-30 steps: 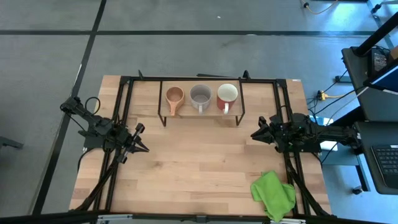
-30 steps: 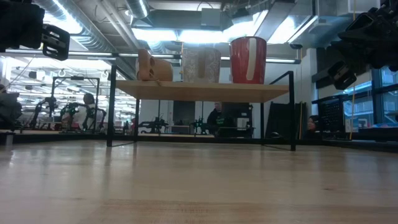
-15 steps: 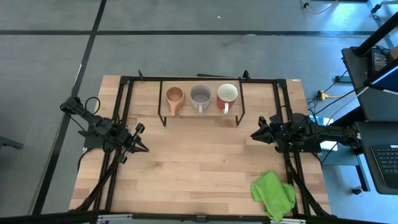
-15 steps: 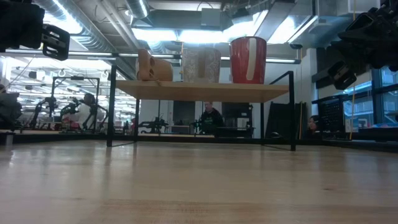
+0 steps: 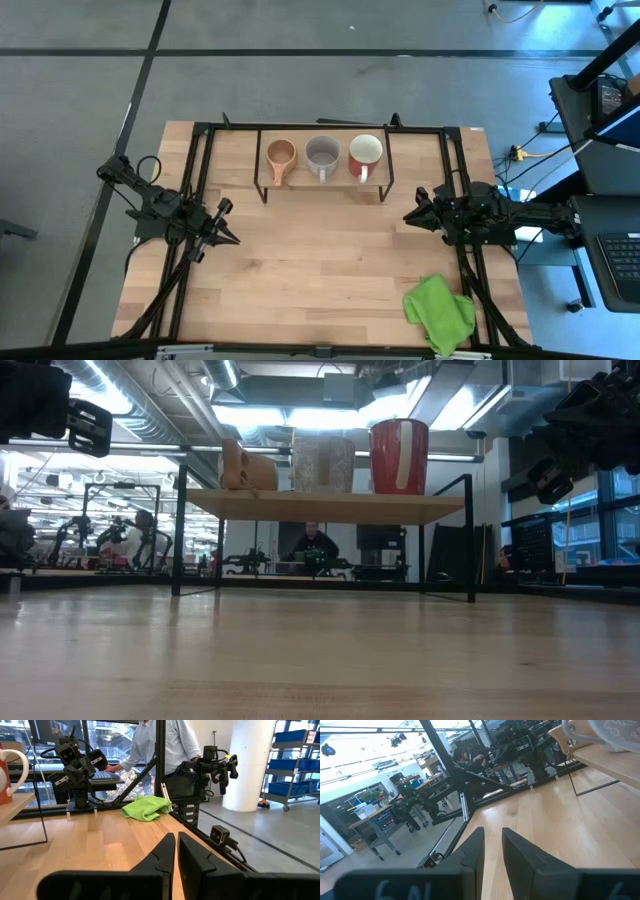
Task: Stack small to large cups/mugs on shelf
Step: Return to Home Position
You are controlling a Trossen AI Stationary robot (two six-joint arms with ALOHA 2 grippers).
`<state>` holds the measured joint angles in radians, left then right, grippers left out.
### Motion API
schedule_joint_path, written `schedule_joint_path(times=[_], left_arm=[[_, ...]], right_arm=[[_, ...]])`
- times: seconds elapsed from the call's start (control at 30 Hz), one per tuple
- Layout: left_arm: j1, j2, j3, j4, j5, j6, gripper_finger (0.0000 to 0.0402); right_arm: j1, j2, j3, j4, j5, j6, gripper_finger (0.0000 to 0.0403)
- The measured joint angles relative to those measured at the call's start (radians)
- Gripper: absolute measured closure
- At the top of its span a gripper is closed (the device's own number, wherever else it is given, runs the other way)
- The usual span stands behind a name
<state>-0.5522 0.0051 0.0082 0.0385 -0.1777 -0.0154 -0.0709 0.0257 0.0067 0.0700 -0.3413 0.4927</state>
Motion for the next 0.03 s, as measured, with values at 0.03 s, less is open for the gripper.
schedule_joint_path(times=[0.03], left_arm=[[0.0,0.0,0.0,0.0,0.0,0.0,0.0388]], right_arm=[[0.0,0.0,0.0,0.0,0.0,0.0,0.0334]])
